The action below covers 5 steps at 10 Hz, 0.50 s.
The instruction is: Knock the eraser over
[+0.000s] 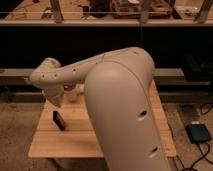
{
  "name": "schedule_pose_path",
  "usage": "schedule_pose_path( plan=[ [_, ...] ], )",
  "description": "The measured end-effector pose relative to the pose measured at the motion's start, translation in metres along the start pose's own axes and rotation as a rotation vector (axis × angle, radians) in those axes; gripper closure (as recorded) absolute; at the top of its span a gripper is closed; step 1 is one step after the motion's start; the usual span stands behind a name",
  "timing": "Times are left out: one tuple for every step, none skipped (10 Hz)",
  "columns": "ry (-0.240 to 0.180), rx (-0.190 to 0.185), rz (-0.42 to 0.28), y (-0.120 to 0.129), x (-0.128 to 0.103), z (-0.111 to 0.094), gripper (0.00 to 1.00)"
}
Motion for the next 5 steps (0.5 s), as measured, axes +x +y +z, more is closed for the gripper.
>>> schedule_pose_path(
  plan=[
    [-0.018, -0.01, 0.001, 0.004, 0.006, -0.002, 0.92],
    [-0.049, -0.022, 0.005, 0.009, 0.013, 0.001, 0.92],
    [-0.082, -0.048, 0.008, 0.012, 0.016, 0.008, 0.92],
    [-0.112, -0.056, 0.007, 0.009, 0.013, 0.017, 0.92],
    [-0.131, -0.07, 0.021, 0.017, 0.017, 0.028, 0.92]
  ],
)
